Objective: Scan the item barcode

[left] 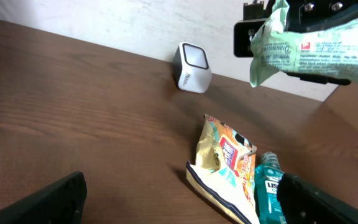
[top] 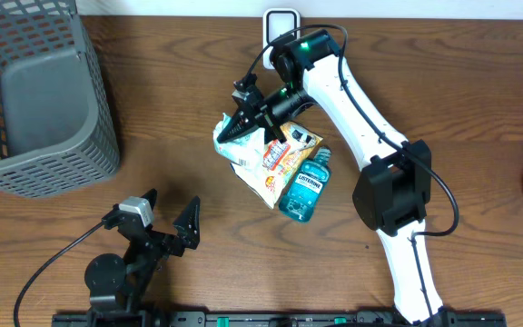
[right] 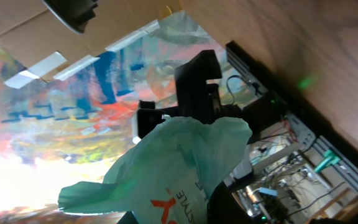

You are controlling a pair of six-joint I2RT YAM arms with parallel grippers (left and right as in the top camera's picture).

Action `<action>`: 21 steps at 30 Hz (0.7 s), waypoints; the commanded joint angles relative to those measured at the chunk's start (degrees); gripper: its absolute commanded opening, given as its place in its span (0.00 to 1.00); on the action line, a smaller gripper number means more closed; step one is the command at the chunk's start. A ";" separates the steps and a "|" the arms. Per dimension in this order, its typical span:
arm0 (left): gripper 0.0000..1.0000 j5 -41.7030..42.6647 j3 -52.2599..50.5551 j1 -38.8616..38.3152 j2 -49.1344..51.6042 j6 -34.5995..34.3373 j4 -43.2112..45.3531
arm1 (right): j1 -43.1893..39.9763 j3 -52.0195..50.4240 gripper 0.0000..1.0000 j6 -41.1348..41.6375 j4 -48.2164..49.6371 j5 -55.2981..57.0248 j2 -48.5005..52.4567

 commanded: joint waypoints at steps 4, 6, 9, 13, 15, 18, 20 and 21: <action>0.98 -0.31 0.57 -0.17 -0.35 0.74 0.02 | -2.27 -3.41 0.01 -3.50 -0.07 2.40 -0.57; 0.98 -0.28 0.57 -0.17 -0.35 0.74 0.02 | -2.99 -5.88 0.01 -3.67 -0.07 3.34 -0.57; 0.98 -0.28 0.57 -0.17 -0.35 0.74 0.00 | -4.24 -12.31 0.01 -5.31 -0.09 3.43 -0.57; 0.98 -0.31 0.57 -0.17 -0.35 0.74 0.00 | -5.88 -21.84 0.01 -8.83 -0.26 1.84 -0.57; 0.98 -0.28 0.57 -0.17 -0.35 0.74 0.00 | -6.34 -25.86 0.02 -10.58 -0.26 0.90 -0.57; 0.98 -0.28 0.57 -0.17 -0.35 0.74 0.02 | -6.88 -30.86 0.01 -11.52 -0.26 0.70 -0.57; 0.98 -0.28 0.57 -0.17 -0.35 0.74 0.02 | -7.19 -33.07 0.01 -14.03 -0.28 -0.22 -0.57; 0.98 -0.31 0.57 -0.17 -0.35 0.74 0.02 | -7.30 -33.75 0.01 -14.47 -0.28 -0.31 -0.57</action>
